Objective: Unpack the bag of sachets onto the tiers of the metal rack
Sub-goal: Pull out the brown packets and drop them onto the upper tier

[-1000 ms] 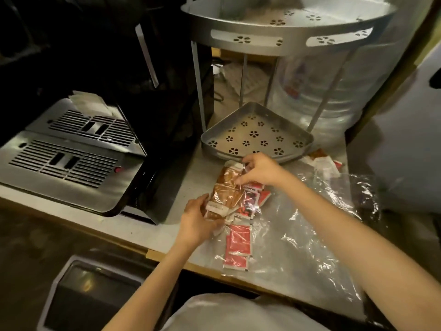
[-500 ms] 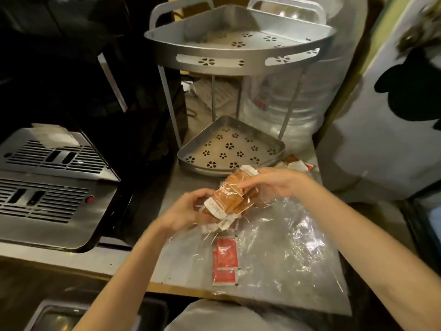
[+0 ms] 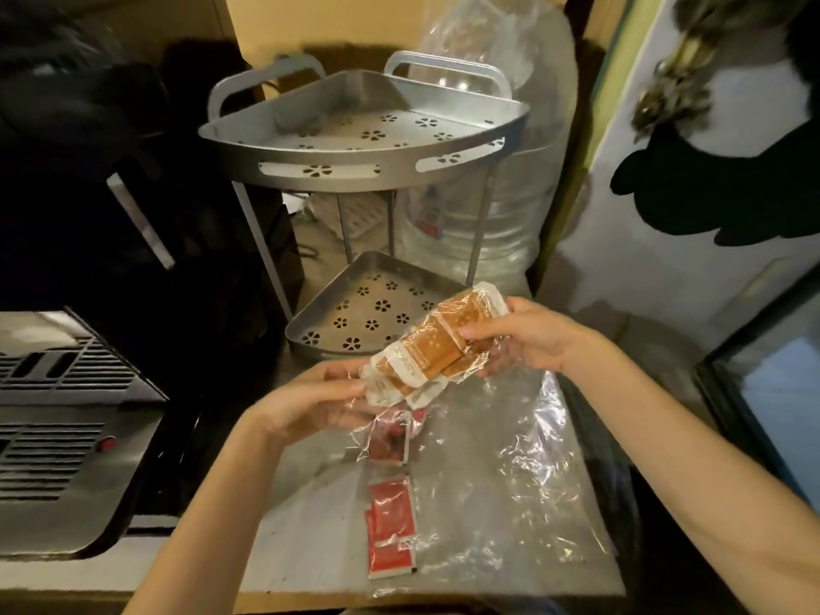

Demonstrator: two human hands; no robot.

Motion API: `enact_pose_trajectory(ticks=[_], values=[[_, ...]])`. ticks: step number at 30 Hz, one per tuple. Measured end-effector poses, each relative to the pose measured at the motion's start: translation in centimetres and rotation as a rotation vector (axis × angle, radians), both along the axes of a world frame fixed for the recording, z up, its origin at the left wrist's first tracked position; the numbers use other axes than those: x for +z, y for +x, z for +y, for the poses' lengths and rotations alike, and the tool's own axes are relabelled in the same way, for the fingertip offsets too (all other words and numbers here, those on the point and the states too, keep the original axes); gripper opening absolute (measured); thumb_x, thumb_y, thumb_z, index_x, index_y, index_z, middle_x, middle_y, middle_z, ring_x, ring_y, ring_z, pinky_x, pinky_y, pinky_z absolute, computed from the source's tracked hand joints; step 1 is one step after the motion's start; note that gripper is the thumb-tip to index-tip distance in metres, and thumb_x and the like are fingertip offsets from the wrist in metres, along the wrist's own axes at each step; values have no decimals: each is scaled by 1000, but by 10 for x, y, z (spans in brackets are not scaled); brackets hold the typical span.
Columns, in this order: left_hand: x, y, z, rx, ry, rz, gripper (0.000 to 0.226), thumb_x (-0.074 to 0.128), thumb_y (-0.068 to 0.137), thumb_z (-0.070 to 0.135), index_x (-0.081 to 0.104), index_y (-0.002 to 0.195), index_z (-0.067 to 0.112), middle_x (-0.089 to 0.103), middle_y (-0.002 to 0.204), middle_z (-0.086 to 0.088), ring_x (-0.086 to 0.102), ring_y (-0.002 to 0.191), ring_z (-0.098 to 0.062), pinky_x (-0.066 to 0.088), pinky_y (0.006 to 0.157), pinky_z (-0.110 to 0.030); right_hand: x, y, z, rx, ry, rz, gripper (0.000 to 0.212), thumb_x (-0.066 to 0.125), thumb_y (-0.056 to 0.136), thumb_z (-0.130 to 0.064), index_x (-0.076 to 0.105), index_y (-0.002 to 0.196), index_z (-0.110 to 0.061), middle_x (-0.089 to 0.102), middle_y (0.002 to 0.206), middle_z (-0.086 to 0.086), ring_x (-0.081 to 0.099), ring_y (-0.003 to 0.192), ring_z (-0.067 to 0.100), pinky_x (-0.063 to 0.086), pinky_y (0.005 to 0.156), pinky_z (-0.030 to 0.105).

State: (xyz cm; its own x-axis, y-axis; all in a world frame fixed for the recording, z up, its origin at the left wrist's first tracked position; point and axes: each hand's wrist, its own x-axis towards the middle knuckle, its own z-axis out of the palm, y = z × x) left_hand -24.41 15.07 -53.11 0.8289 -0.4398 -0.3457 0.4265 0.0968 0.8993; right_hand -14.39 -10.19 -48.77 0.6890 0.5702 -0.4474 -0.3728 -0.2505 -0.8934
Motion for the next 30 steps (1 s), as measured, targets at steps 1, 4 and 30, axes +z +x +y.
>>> enact_pose_trajectory(ticks=[1,4,30], values=[[8,1,-1,12,-34,-28,72,86,52,36,63,116,13,70,108,-12,68,93,-23,58,75,-32,10,0,-3,-15,23,-28,33,70,72,-8,63,104,-10,74,83,3,70,73,18,59,61,31],[45,5,-12,99,-47,-125,66,89,46,34,69,106,12,72,100,-10,70,86,-21,57,68,-27,44,-2,-10,-40,117,-120,35,71,63,-14,65,97,-12,73,83,4,70,74,19,58,54,29],[401,48,-25,821,555,-1338,18,72,73,19,65,89,13,66,84,4,66,71,-2,53,65,-15,329,21,54,-362,905,-819,27,65,79,-3,55,103,-12,67,92,3,69,77,15,57,59,29]])
